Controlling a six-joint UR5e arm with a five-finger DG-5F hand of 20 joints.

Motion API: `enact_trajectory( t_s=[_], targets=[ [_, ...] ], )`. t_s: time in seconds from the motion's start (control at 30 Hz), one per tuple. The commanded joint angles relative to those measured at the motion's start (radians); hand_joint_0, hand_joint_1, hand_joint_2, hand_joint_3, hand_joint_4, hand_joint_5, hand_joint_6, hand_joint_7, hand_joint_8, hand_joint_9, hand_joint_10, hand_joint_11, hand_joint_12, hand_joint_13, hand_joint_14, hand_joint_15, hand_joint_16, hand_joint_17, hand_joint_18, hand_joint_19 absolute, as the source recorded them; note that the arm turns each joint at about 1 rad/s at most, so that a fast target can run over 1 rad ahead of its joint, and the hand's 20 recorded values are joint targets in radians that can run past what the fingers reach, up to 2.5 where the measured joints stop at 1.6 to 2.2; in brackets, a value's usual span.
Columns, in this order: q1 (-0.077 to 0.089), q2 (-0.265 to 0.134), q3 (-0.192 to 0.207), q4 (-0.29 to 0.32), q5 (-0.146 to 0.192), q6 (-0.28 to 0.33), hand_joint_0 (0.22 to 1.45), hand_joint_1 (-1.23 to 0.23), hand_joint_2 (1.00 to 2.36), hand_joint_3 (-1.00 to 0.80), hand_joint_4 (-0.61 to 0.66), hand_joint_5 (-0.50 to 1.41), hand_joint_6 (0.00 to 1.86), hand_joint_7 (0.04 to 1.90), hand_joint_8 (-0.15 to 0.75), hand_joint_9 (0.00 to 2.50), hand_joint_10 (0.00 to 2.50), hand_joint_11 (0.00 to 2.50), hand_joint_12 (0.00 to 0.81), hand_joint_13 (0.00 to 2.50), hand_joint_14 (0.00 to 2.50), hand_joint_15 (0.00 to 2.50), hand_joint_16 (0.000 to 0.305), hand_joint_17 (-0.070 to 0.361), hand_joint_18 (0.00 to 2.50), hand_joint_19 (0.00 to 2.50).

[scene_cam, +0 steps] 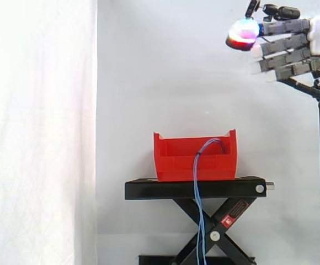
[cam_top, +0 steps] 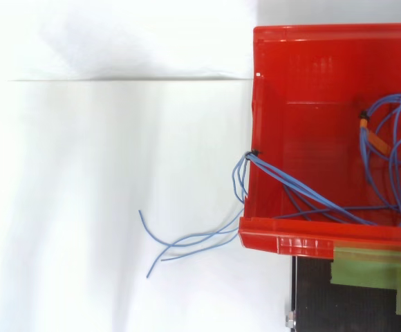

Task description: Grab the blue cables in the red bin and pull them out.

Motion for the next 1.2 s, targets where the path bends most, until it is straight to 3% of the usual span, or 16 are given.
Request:
enact_trajectory(
  t_s=[0.0,0.1,0.13,0.23,0.27,0.33,0.5,0.77,0.93,1.1,1.17],
  targets=[
    [0.008,-0.043,0.000,0.064,0.021,-0.288,0.67,-0.83,1.00,-1.00,0.09,0.22,0.01,0.14,0.235,0.28,0.00,0.00,0.388,0.09,0.00,0.12,0.065,0.145,0.09,0.30],
    [0.010,-0.094,0.001,0.090,0.007,-0.297,0.67,-0.83,1.00,-1.00,0.09,0.22,0.01,0.14,0.235,0.27,0.00,0.00,0.388,0.09,0.00,0.11,0.065,0.146,0.09,0.31],
    [0.010,-0.094,0.001,0.090,0.007,-0.297,0.67,-0.83,1.00,-1.00,0.09,0.22,0.01,0.14,0.235,0.27,0.00,0.00,0.388,0.09,0.00,0.11,0.065,0.146,0.09,0.30],
    [0.010,-0.120,0.000,0.133,-0.011,-0.360,0.67,-0.83,1.00,-1.00,0.09,0.22,0.01,0.14,0.234,0.27,0.00,0.00,0.388,0.09,0.00,0.11,0.065,0.145,0.09,0.30],
    [0.010,-0.128,0.000,0.141,-0.009,-0.397,0.67,-0.83,1.00,-1.00,0.09,0.22,0.01,0.14,0.234,0.27,0.00,0.00,0.388,0.09,0.00,0.12,0.065,0.146,0.09,0.31],
    [0.010,-0.158,0.001,0.178,-0.009,-0.549,0.67,-0.83,1.00,-1.00,0.09,0.22,0.01,0.14,0.234,0.27,0.00,0.00,0.388,0.09,0.00,0.11,0.065,0.145,0.09,0.30],
    [0.011,-0.183,0.000,0.288,-0.016,-0.705,0.67,-0.83,1.00,-1.00,0.09,0.23,0.01,0.15,0.234,0.27,0.00,0.00,0.389,0.09,0.00,0.12,0.065,0.145,0.09,0.31],
    [0.013,-0.181,0.000,0.299,-0.048,-0.750,0.67,-0.83,1.00,-1.00,0.10,0.24,0.01,0.16,0.238,0.29,0.00,0.00,0.388,0.09,0.00,0.11,0.064,0.145,0.09,0.31],
    [0.002,-0.183,0.000,0.296,-0.051,-0.768,0.67,-0.83,1.00,-1.00,0.10,0.25,0.01,0.16,0.241,0.30,0.00,0.01,0.388,0.10,0.00,0.12,0.064,0.145,0.09,0.30],
    [0.010,-0.184,0.001,0.300,-0.052,-0.880,0.67,-0.83,1.00,-1.00,0.11,0.26,0.01,0.17,0.244,0.31,0.00,0.01,0.388,0.10,0.01,0.12,0.064,0.144,0.09,0.30],
    [0.010,-0.207,0.000,0.294,-0.054,-0.942,0.67,-0.83,1.00,-1.00,0.11,0.26,0.01,0.17,0.244,0.31,0.00,0.01,0.388,0.10,0.00,0.12,0.064,0.144,0.09,0.32]
  ],
)
